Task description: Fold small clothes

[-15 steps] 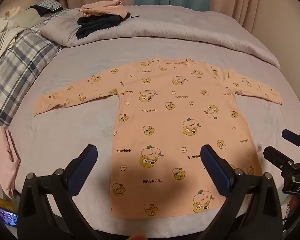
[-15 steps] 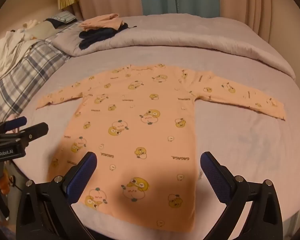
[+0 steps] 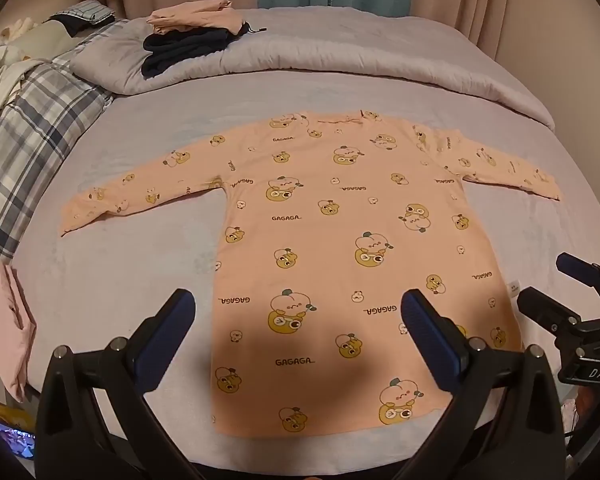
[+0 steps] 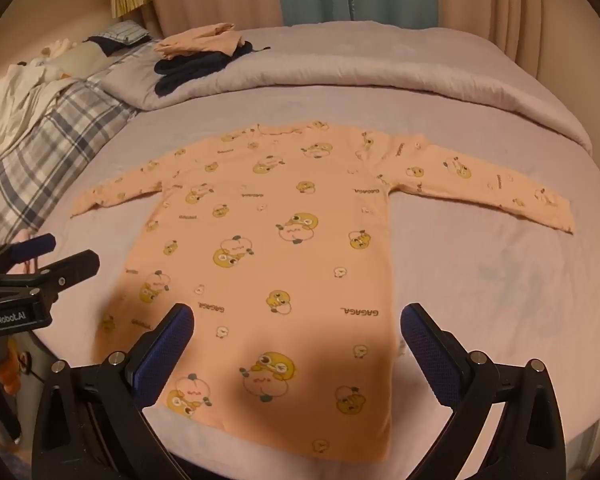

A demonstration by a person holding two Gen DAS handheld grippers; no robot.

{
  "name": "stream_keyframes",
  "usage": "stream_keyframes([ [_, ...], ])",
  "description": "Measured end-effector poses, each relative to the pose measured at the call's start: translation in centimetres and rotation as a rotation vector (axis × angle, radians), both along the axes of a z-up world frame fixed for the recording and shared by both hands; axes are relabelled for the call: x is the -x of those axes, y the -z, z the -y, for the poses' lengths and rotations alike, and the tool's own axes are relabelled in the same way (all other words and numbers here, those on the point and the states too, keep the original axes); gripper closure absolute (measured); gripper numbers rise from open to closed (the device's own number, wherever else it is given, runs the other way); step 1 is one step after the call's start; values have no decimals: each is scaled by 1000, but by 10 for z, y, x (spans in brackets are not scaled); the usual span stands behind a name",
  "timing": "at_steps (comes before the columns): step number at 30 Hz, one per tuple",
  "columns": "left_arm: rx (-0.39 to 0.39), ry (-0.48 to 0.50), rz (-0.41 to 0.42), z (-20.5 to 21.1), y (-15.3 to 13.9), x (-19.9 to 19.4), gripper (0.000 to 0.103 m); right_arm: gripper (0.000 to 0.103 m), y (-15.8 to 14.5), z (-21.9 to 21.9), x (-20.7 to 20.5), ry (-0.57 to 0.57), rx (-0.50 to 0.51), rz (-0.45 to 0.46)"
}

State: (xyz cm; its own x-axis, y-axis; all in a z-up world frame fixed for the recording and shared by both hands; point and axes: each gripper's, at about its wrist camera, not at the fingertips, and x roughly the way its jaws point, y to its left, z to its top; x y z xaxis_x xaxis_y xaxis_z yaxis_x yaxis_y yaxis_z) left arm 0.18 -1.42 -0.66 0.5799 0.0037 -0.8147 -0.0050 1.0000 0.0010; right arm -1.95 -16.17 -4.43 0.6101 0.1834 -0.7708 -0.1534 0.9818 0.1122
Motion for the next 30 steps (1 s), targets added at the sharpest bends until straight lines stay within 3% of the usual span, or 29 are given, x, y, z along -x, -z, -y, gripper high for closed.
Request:
stream_keyframes([
  [30,-6,4,18,0,-5,2,0,1,3,-3,-2,0,4,-4],
])
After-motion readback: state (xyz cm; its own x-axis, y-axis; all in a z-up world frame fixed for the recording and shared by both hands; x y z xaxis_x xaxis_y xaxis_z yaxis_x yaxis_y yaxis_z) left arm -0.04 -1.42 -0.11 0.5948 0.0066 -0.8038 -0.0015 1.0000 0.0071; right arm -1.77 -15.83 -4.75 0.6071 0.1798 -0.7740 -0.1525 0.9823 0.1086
